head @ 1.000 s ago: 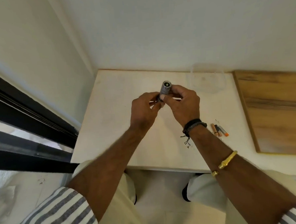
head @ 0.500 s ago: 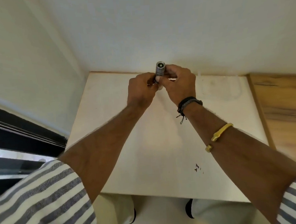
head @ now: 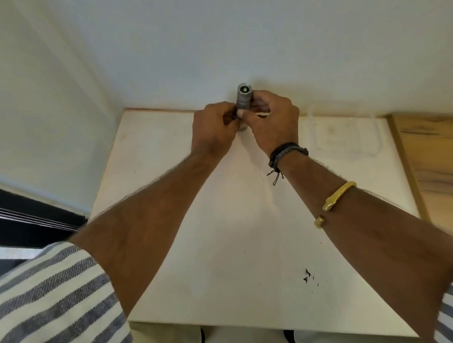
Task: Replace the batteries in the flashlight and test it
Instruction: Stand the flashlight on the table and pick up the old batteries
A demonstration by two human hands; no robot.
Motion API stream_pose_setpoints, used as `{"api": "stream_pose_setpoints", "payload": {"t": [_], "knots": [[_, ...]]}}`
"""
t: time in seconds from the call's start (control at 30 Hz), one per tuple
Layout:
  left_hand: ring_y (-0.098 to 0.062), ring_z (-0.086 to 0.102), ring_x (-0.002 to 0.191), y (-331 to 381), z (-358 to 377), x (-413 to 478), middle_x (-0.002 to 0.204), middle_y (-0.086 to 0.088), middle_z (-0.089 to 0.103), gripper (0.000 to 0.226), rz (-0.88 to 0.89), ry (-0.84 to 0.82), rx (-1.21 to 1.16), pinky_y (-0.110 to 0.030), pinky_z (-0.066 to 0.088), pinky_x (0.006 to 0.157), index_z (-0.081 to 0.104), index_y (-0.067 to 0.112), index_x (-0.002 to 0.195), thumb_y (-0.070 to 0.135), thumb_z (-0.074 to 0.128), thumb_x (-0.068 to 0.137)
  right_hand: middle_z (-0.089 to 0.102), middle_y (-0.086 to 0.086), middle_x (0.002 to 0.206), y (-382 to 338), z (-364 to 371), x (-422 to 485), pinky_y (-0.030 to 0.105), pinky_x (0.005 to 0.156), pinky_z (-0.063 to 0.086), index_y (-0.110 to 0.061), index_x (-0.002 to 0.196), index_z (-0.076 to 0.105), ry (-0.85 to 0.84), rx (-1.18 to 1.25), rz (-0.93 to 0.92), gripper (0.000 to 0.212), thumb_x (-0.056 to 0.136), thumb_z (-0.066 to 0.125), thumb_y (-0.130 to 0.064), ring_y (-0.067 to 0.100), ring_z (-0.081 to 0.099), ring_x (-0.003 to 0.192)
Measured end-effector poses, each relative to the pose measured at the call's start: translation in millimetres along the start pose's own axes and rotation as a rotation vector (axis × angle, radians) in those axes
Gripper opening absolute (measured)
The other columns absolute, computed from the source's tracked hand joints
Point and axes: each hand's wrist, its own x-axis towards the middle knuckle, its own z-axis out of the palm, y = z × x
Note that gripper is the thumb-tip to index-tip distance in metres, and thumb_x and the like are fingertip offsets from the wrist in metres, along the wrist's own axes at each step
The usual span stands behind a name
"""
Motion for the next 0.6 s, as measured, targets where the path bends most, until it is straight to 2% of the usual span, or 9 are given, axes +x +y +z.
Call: {"api": "stream_pose_setpoints", "payload": {"t": [0.1, 0.17, 0.37, 0.43, 0.53, 0.6], "knots": [[0.008, 0.067, 0.074, -2, 1, 8, 0.095, 0.005, 0.078, 0.021, 0.003, 0.005, 0.004, -0.011, 0.054, 0.075, 0.076, 0.018, 0.107, 0.019, 0.071, 0.087, 0.077, -0.001, 0.105, 1, 4, 7, 0.019, 0.086, 0.057, -0.012, 0.116, 0.075, 0.01, -0.01, -0.006, 0.035, 0.082, 0.081, -0.014, 0.01, 0.072, 0.094], [0.008, 0.067, 0.076, -3, 2, 12, 0.094, 0.005, 0.077, 0.022, -0.008, 0.002, -0.006, -0.01, 0.054, 0.075, 0.076, 0.018, 0.107, 0.018, 0.071, 0.086, 0.077, -0.001, 0.104, 2, 6, 11, 0.017, 0.085, 0.057, -0.012, 0.116, 0.075, 0.013, -0.01, -0.004, 0.035, 0.082, 0.081, -0.013, 0.01, 0.072, 0.093], [0.006, 0.069, 0.076, -3, 1, 17, 0.091, 0.004, 0.077, 0.023, -0.039, 0.002, -0.033, -0.015, 0.056, 0.077, 0.076, 0.015, 0.105, 0.014, 0.073, 0.083, 0.077, -0.001, 0.105, 5, 8, 16, 0.021, 0.086, 0.058, -0.011, 0.117, 0.074, 0.013, 0.002, 0.015, 0.037, 0.081, 0.082, -0.01, 0.01, 0.072, 0.094], [0.0, 0.071, 0.081, 0, 0, 17, 0.095, 0.003, 0.077, 0.024, -0.047, -0.019, -0.023, -0.022, 0.058, 0.082, 0.075, 0.014, 0.107, 0.014, 0.074, 0.083, 0.076, 0.0, 0.108, 5, 7, 16, 0.022, 0.088, 0.058, -0.011, 0.12, 0.072, 0.005, 0.001, 0.025, 0.04, 0.081, 0.082, -0.01, 0.01, 0.071, 0.096], [-0.012, 0.069, 0.098, 7, -3, 10, 0.112, -0.003, 0.074, 0.034, -0.097, 0.005, -0.001, -0.027, 0.056, 0.091, 0.07, 0.01, 0.118, 0.015, 0.074, 0.085, 0.072, 0.001, 0.116, 2, 4, 9, 0.015, 0.084, 0.056, -0.012, 0.127, 0.067, 0.032, 0.025, 0.062, 0.049, 0.081, 0.083, -0.013, 0.011, 0.067, 0.101], [-0.014, 0.066, 0.106, 12, -6, -1, 0.121, -0.005, 0.07, 0.039, -0.148, 0.051, 0.001, -0.028, 0.055, 0.095, 0.065, 0.009, 0.125, 0.008, 0.07, 0.086, 0.07, 0.002, 0.119, 0, -3, 1, 0.006, 0.076, 0.051, -0.013, 0.125, 0.067, 0.068, 0.034, 0.076, 0.046, 0.082, 0.083, -0.015, 0.011, 0.065, 0.102]]}}
